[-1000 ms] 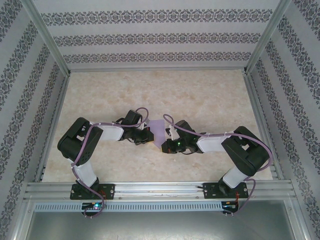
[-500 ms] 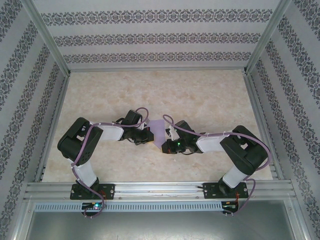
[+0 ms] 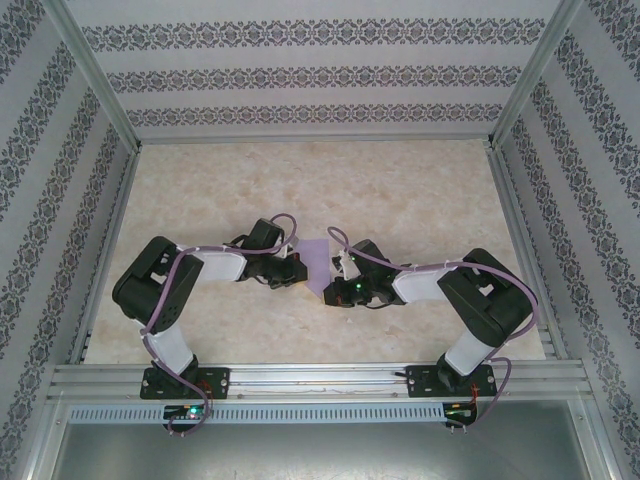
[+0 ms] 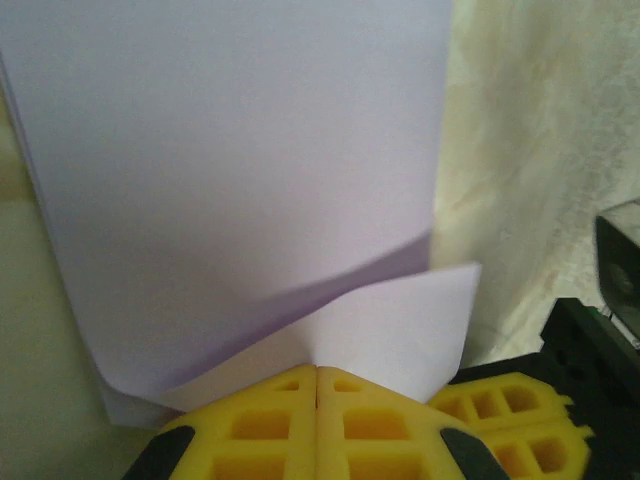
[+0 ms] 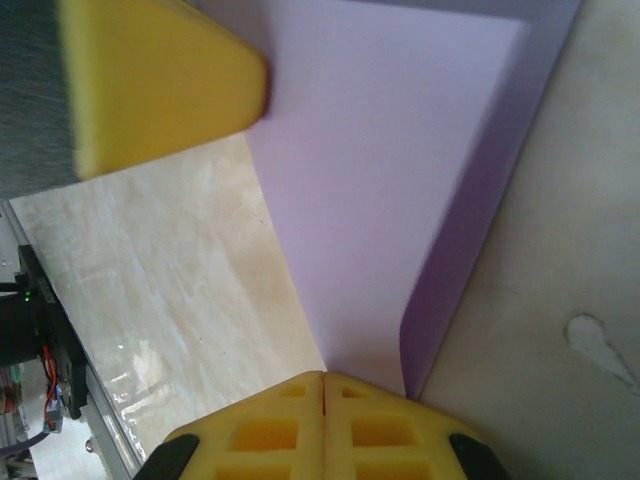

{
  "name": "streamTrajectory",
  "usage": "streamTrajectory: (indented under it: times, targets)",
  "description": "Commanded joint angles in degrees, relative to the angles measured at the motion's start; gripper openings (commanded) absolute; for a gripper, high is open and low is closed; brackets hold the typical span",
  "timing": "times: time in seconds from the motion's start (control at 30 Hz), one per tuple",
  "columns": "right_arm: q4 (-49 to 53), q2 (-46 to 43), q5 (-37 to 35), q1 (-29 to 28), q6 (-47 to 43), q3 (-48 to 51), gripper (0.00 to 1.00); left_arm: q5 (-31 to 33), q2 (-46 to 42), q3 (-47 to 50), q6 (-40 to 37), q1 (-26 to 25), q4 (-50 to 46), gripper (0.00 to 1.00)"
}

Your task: Fold a paper plane with a square sheet of paper (fold left side to right side)

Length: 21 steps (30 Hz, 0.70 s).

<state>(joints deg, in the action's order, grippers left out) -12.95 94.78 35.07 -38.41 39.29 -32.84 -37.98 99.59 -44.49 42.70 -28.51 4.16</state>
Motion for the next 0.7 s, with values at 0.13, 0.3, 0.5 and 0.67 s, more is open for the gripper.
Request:
streamTrajectory:
  times: [0.13, 0.3, 0.5, 0.67]
  targets:
    - [5.2, 3.39, -3.23, -0.43, 0.35, 1.02, 0.0, 0.35, -9.31, 1.03, -1.25, -0.66, -1.42, 0.05]
    - [6.13, 3.93, -3.95, -0.51, 0.09, 0.86, 0.0, -0.91, -11.65, 4.15, -0.39, -3.01, 0.49, 0.04]
    - [7.44, 4.62, -4.9, -0.89, -0.18, 0.19, 0.0, -1.62, -8.14, 2.63, 0.88, -6.57, 3.23, 0.03]
    - [8.2, 4.8, -5.59, -1.0, -0.44, -0.03, 0.0, -1.12, -3.74, 1.65, 2.16, -7.83, 5.42, 0.02]
